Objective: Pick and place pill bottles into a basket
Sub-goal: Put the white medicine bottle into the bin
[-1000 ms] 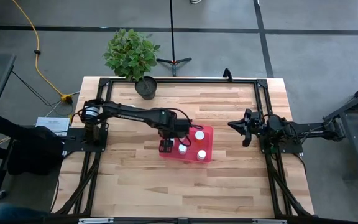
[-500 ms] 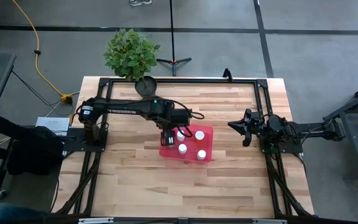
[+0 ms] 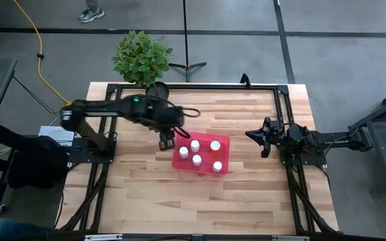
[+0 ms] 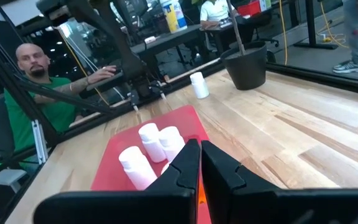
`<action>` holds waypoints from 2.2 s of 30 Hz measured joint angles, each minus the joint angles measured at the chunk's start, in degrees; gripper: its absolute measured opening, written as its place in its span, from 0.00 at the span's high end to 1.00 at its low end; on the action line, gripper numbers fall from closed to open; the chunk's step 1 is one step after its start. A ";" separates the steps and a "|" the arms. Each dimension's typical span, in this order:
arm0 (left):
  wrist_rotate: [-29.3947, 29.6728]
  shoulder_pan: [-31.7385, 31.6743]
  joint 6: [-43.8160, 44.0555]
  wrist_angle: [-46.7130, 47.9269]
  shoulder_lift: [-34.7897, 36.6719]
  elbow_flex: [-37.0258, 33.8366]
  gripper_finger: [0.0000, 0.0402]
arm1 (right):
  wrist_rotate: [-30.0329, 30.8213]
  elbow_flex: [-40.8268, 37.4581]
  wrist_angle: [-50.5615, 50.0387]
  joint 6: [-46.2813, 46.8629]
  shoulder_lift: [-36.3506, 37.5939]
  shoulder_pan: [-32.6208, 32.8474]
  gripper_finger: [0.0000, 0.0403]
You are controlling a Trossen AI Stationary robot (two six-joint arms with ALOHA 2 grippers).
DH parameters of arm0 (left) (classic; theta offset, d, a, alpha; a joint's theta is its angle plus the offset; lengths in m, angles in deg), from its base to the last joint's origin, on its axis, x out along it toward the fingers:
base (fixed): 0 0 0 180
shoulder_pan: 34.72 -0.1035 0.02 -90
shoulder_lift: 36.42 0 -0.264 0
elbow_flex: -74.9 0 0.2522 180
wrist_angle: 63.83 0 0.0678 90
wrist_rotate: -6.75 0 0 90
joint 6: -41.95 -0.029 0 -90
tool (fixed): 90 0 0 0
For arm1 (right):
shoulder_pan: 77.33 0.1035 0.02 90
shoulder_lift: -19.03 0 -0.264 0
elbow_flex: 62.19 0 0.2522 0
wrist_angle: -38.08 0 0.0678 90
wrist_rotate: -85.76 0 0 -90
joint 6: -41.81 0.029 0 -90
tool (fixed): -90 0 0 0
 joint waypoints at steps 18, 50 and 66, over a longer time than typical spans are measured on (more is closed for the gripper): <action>5.90 -0.01 16.94 -30.61 39.66 -50.47 0.51 | -0.16 0.00 0.01 1.49 -1.23 0.00 0.98; 25.02 -0.05 23.46 -40.17 52.40 -75.64 0.19 | 2.32 0.00 0.29 1.33 -1.55 -0.02 0.98; 29.71 -8.02 46.25 -48.09 49.54 -77.52 0.22 | 4.57 0.00 0.48 1.06 -1.53 -0.01 0.98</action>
